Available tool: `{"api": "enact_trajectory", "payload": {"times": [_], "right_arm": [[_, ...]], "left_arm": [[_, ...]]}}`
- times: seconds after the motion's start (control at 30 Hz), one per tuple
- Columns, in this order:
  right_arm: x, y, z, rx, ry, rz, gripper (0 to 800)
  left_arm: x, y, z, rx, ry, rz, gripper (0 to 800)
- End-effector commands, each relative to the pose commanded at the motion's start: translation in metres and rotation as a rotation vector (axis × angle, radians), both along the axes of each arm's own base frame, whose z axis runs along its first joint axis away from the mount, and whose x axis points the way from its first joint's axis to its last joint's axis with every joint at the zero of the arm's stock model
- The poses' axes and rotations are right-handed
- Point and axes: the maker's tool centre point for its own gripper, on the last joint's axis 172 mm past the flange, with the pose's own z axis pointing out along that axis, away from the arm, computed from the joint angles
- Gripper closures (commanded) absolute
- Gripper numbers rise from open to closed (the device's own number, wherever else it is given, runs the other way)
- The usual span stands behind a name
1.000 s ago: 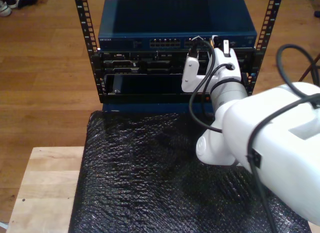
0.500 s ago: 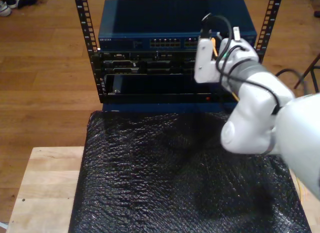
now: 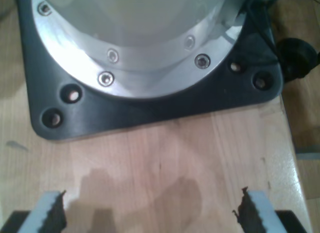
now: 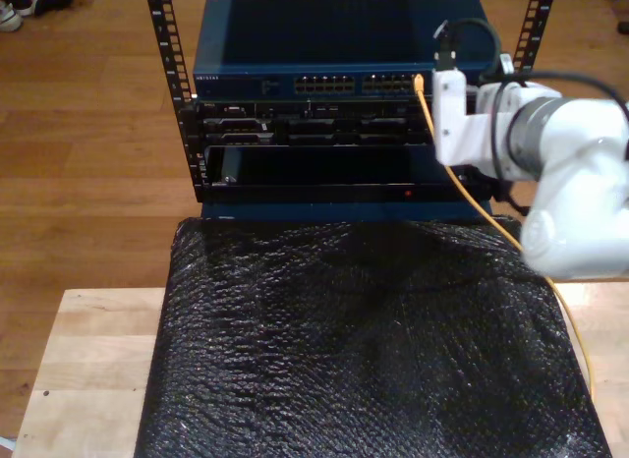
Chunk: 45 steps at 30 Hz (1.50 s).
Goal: Grab the cable and plug it in
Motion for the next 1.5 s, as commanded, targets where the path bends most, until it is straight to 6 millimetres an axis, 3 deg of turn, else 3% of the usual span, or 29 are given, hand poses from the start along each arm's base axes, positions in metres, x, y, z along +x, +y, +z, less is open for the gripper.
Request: {"api": "enact_trajectory", "payload": {"times": [0.33, 0.47, 0.63, 0.77, 1.13, 1.5], "right_arm": [[-0.035, -0.111, 0.001, -0.111, 0.126, -0.052, 0], [-0.053, -0.169, 0.000, -0.129, 0.167, -0.124, 0], [-0.088, -0.220, -0.004, -0.170, 0.240, -0.136, 0], [-0.129, -0.256, -0.016, -0.170, 0.341, -0.145, 0], [-0.245, -0.309, -0.036, -0.111, 0.561, -0.120, 0], [-0.357, -0.307, -0.054, 0.039, 0.714, -0.081, 0]], "left_arm": [[0.000, 0.000, 0.000, 0.000, 0.000, 0.000, 0], [0.000, 0.000, 0.000, 0.000, 0.000, 0.000, 0], [0.000, 0.000, 0.000, 0.000, -0.001, 0.001, 0], [0.000, 0.000, 0.000, 0.000, 0.000, 0.000, 0], [0.000, 0.000, 0.000, 0.000, 0.000, 0.000, 0], [0.000, 0.000, 0.000, 0.000, 0.000, 0.000, 0]]}}
